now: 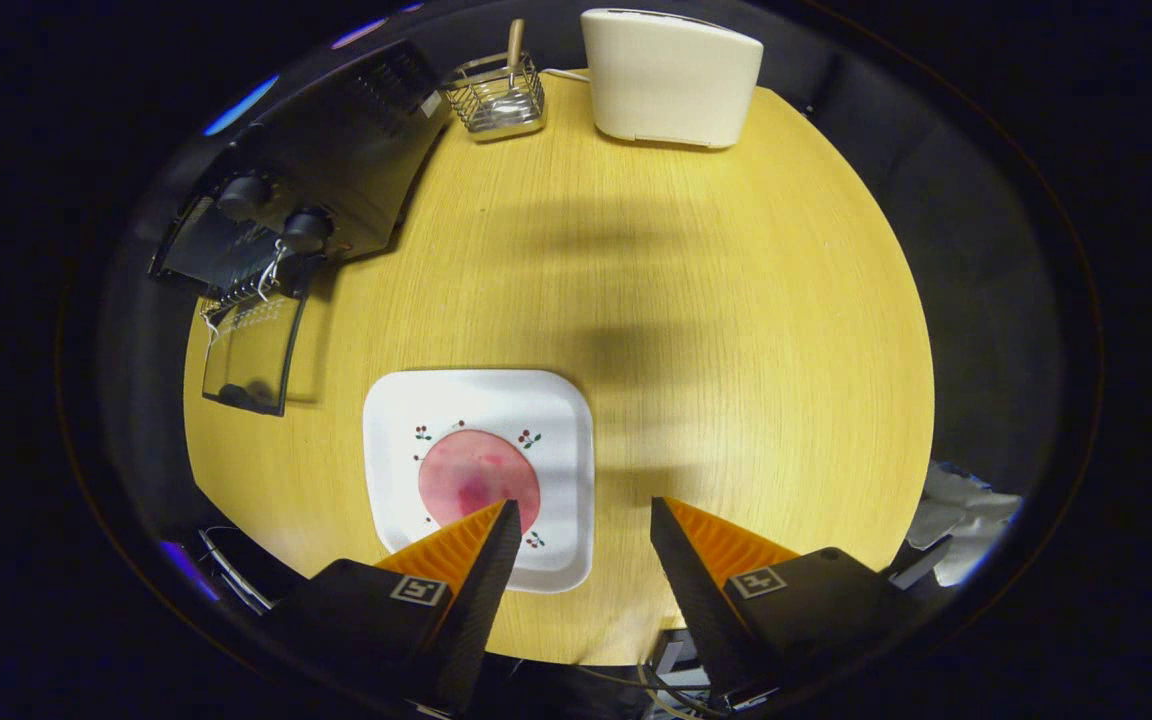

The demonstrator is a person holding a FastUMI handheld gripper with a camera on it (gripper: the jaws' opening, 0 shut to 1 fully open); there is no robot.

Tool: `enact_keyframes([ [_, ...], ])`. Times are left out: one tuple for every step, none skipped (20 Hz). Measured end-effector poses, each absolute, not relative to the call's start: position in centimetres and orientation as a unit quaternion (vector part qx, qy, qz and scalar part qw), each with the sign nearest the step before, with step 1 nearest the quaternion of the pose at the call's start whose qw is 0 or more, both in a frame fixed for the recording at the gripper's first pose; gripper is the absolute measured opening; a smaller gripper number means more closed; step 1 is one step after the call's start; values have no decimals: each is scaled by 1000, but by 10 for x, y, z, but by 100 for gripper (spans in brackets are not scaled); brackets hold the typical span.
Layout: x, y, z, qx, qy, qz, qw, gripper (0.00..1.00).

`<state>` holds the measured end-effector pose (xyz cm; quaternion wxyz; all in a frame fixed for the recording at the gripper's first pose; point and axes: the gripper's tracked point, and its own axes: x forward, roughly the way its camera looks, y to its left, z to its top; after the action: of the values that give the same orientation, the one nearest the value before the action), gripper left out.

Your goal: Open the toaster oven, put the food inside, and close the toaster oven door.

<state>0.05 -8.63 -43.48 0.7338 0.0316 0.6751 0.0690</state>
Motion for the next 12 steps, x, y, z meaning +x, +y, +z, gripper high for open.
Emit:
enact_keyframes([
  [3, -86, -438, 30, 676, 73, 733, 85],
  [5, -86, -442, 29, 677, 79, 731, 73],
  [3, -85, -448, 26, 680, 83, 728, 69],
  [2, -86, -451, 23, 684, 86, 724, 62],
  [3, -87, -452, 20, 688, 88, 720, 54],
  [0, -88, -459, 24, 689, 86, 719, 47],
  [2, -86, -454, 37, 688, 81, 720, 30],
  [4, -84, -458, 48, 684, 83, 724, 17],
  [4, -87, -453, 55, 680, 89, 726, 17],
  [5, -88, -458, 63, 676, 95, 728, 10],
  [4, -86, -457, 80, 675, 105, 726, 10],
  [6, -84, -452, 99, 670, 114, 727, 6],
])
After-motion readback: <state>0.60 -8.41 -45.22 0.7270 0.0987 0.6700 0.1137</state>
